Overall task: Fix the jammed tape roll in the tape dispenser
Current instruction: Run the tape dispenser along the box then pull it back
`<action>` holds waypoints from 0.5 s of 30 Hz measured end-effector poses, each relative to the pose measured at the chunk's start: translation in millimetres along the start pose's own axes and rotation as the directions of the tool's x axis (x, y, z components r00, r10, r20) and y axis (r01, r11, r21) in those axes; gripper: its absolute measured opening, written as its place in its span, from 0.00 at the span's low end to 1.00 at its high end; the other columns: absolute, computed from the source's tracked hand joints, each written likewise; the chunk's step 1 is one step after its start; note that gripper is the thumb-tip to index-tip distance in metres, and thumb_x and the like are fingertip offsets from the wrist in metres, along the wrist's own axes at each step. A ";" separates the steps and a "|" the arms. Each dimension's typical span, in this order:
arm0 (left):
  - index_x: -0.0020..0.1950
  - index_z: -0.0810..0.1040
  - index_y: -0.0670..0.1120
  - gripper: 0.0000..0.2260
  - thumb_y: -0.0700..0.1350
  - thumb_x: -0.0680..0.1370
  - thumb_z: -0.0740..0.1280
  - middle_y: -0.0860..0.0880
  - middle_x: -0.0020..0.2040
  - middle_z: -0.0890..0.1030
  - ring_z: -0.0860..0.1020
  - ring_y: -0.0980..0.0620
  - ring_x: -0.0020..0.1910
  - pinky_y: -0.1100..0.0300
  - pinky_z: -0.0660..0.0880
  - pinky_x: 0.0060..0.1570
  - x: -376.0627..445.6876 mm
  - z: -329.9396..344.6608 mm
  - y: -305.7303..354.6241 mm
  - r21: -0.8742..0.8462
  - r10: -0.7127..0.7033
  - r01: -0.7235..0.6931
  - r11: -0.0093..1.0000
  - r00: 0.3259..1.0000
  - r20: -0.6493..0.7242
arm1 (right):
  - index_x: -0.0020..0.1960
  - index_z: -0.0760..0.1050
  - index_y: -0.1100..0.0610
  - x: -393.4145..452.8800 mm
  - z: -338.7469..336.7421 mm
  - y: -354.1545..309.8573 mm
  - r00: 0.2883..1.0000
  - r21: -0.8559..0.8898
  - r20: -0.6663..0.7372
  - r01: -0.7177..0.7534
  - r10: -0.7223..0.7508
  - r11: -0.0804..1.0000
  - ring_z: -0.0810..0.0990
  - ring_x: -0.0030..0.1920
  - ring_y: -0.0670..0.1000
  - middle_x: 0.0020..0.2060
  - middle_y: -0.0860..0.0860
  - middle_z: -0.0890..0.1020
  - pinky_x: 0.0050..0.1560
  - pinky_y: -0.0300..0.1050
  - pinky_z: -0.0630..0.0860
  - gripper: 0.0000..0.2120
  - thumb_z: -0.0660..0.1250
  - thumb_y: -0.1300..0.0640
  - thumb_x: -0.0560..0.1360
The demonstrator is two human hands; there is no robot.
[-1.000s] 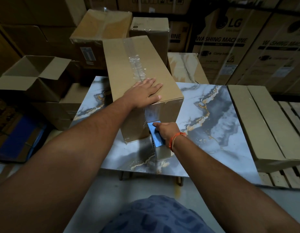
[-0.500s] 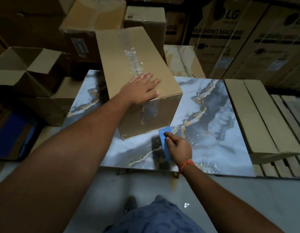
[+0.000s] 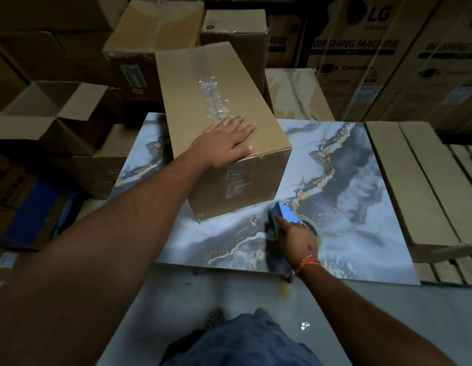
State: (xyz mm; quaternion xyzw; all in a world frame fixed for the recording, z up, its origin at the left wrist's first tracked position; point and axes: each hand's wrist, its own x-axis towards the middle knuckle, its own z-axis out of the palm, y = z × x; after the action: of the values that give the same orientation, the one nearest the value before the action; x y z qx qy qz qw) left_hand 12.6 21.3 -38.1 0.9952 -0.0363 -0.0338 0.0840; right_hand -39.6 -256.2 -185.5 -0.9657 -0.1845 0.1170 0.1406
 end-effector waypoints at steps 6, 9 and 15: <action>0.83 0.49 0.60 0.33 0.69 0.79 0.44 0.49 0.85 0.48 0.47 0.47 0.84 0.42 0.49 0.81 1.0 0.5 -0.9 -0.004 0.011 -0.011 1.000 1.000 0.007 | 0.78 0.59 0.42 3.3 18.2 -3.0 0.995 -0.116 0.021 -0.095 0.098 0.989 0.74 0.63 0.64 0.65 0.62 0.76 0.63 0.56 0.73 0.31 0.59 0.59 0.78; 0.83 0.48 0.60 0.30 0.66 0.82 0.47 0.48 0.85 0.47 0.46 0.46 0.84 0.42 0.48 0.81 2.4 0.8 -3.1 0.008 0.025 -0.025 1.000 1.000 0.011 | 0.75 0.66 0.45 -11.3 22.8 -19.6 0.958 -0.108 -0.172 -0.251 0.230 0.962 0.71 0.61 0.64 0.60 0.61 0.74 0.59 0.60 0.67 0.29 0.62 0.59 0.75; 0.83 0.47 0.60 0.32 0.68 0.80 0.45 0.47 0.85 0.47 0.47 0.45 0.84 0.41 0.50 0.80 16.0 -1.7 -20.3 0.032 0.163 -0.165 0.986 0.985 0.056 | 0.75 0.66 0.59 -18.0 21.0 -78.9 0.860 0.409 -0.379 -0.175 0.341 0.896 0.69 0.71 0.62 0.71 0.61 0.72 0.69 0.58 0.69 0.29 0.57 0.49 0.76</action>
State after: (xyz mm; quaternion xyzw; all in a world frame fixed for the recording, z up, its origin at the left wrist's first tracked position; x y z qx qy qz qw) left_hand 30.0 40.3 -40.9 0.9890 -0.1208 -0.0528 0.0675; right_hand -87.3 -187.9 -177.1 -0.9402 0.0099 -0.0551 0.3359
